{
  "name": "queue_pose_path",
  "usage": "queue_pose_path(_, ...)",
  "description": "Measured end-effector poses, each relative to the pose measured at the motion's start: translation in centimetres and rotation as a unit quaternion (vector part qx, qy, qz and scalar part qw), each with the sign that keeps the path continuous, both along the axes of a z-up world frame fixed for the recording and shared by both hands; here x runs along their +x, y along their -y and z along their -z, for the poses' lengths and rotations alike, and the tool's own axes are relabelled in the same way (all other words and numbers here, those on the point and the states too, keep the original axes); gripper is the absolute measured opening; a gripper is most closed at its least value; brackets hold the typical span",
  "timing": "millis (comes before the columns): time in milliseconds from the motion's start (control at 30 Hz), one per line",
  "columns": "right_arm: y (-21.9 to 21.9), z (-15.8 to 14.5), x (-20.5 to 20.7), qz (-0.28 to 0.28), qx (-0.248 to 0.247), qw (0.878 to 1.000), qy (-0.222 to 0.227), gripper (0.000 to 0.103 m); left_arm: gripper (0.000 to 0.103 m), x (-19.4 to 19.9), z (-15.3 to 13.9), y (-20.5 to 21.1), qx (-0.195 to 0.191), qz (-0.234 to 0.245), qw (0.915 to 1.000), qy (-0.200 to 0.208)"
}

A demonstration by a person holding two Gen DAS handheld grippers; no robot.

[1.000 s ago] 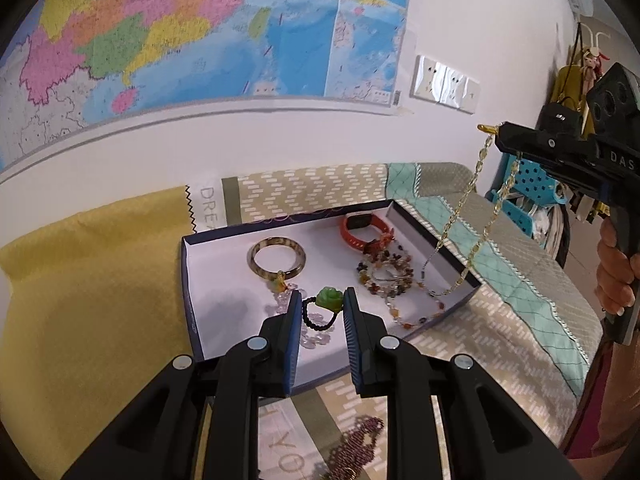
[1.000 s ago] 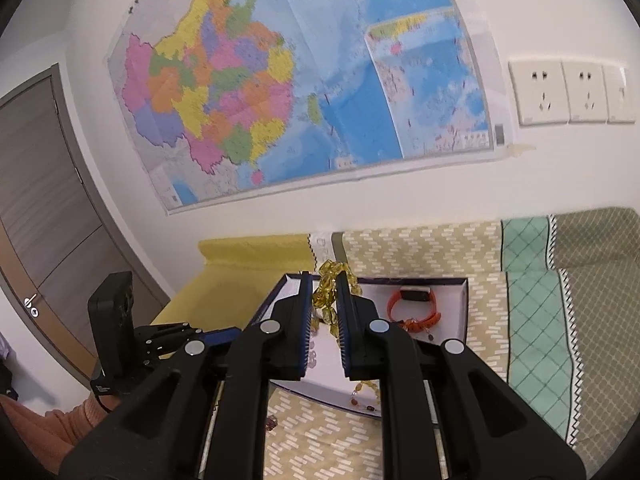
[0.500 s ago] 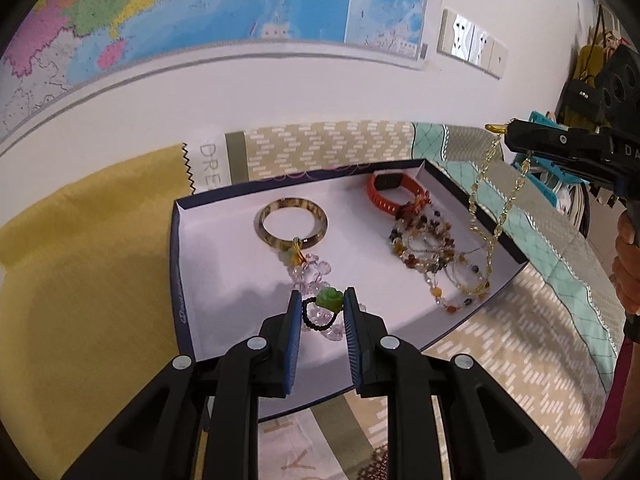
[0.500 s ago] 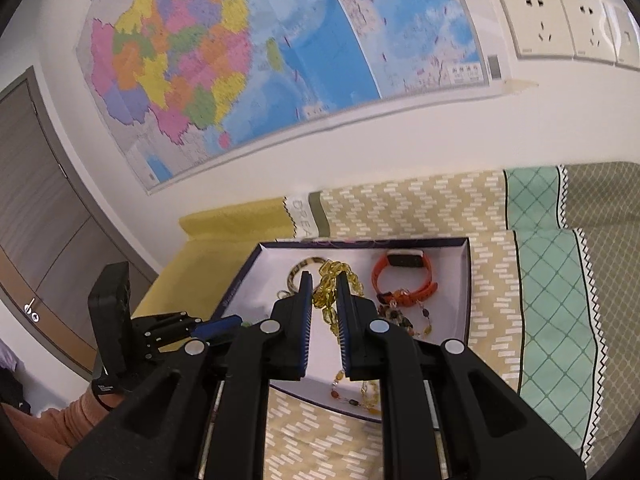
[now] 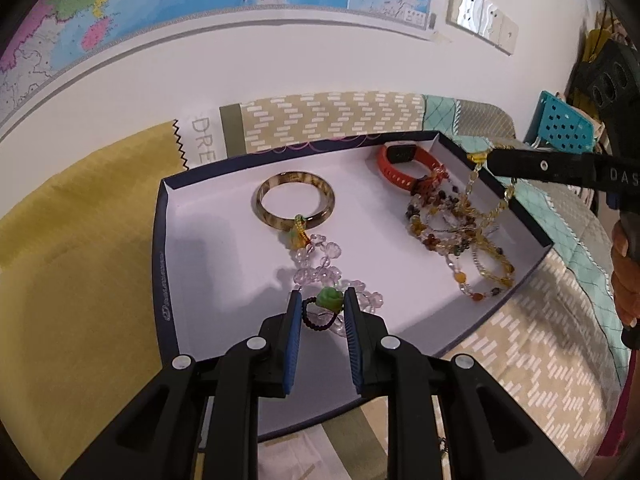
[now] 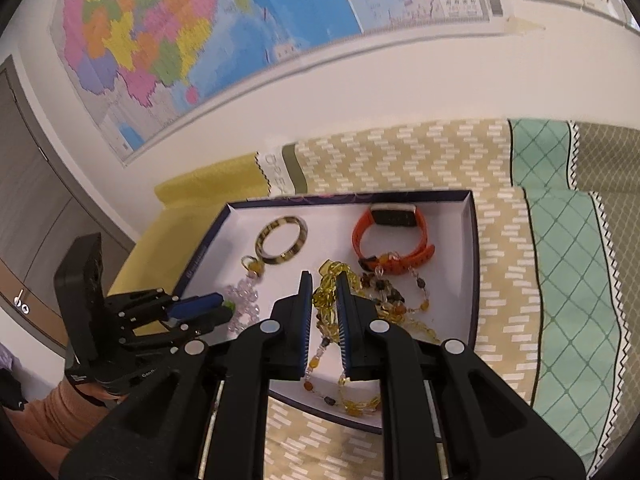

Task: Organize jewelry
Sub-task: 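Open both tools to release the chain and ring in the box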

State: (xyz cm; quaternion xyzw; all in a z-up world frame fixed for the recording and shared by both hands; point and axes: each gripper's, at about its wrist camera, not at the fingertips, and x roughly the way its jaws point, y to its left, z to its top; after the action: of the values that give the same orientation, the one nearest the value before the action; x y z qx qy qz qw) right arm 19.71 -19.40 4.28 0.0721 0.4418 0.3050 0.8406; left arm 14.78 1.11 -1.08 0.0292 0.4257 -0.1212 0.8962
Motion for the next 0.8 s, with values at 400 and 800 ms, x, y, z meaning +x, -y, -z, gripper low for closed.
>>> queue_pose_path(400,0.2,2.6,0.7,0.017,-0.025,0.999,-0.029,0.030,0.035,-0.2,-0.3,-0.3,-0.012,-0.002,0.9999,0.003)
queue_pose_path(800,-0.1,-1.0,-5.6,-0.024,-0.017,0.999,0.034,0.038,0.047,-5.7,-4.0,-2.9,-0.052,-0.009,0.9965,0.065)
